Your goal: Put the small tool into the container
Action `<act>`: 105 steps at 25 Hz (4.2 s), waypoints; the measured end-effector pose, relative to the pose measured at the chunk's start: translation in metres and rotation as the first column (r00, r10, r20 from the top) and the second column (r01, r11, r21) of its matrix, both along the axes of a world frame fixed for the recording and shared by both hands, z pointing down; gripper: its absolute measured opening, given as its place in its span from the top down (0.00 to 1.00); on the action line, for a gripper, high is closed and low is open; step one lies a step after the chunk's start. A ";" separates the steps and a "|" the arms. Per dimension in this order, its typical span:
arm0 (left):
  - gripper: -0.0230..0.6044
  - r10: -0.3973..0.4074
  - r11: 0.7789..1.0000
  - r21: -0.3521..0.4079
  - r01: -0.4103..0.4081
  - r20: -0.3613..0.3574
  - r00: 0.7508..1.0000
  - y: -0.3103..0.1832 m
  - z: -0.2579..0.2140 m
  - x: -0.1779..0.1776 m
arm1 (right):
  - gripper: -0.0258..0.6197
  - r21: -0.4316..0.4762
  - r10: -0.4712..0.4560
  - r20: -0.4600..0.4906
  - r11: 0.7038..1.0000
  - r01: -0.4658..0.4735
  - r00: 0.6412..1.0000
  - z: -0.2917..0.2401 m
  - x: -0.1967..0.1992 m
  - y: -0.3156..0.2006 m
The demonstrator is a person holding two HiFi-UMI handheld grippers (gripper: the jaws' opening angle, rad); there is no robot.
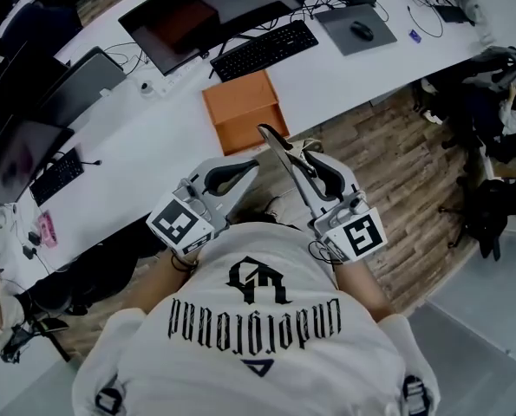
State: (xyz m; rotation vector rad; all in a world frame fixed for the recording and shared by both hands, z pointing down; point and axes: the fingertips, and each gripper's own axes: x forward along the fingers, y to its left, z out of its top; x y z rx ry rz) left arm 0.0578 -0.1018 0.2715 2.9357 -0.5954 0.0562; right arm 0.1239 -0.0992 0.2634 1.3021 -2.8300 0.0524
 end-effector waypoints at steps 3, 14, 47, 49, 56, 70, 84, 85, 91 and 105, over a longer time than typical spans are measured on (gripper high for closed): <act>0.94 -0.024 1.000 -0.005 0.024 0.003 1.000 -0.004 0.004 0.017 | 0.82 -0.004 -0.013 0.004 1.000 0.013 1.000 0.002 0.020 -0.002; 0.94 -0.133 0.990 -0.039 0.133 0.006 0.991 -0.016 0.018 0.028 | 0.82 -0.041 -0.082 0.006 0.996 0.082 0.997 0.020 0.047 -0.023; 0.94 -0.206 0.968 -0.135 0.211 0.053 0.977 -0.131 0.069 -0.054 | 0.82 -0.194 -0.176 -0.062 0.968 0.161 0.982 0.080 -0.020 -0.139; 0.94 -0.203 0.965 -0.153 0.211 0.068 0.977 -0.133 0.080 -0.058 | 0.82 -0.216 -0.188 -0.073 0.962 0.169 0.979 0.089 -0.025 -0.144; 0.94 -0.194 0.958 -0.197 0.208 0.091 0.977 -0.148 0.104 -0.071 | 0.82 -0.262 -0.253 -0.128 0.941 0.213 0.959 0.125 -0.047 -0.164; 0.94 -0.162 0.934 -0.292 0.206 0.167 0.973 -0.168 0.185 -0.090 | 0.82 -0.409 -0.332 -0.202 0.884 0.228 0.921 0.229 -0.060 -0.180; 0.94 -0.170 0.902 -0.365 0.230 0.189 0.967 -0.185 0.252 -0.103 | 0.82 -0.536 -0.441 -0.262 0.806 0.251 0.858 0.319 -0.060 -0.186; 0.94 -0.170 0.901 -0.369 0.230 0.189 0.967 -0.186 0.255 -0.103 | 0.82 -0.544 -0.452 -0.265 0.800 0.255 0.852 0.324 -0.061 -0.185; 0.94 -0.147 0.892 -0.397 0.214 0.192 0.970 -0.187 0.273 -0.100 | 0.82 -0.574 -0.514 -0.287 0.768 0.284 0.809 0.346 -0.068 -0.179; 0.94 -0.111 0.873 -0.451 0.183 0.181 0.977 -0.192 0.296 -0.095 | 0.82 -0.637 -0.604 -0.306 0.704 0.313 0.736 0.380 -0.091 -0.184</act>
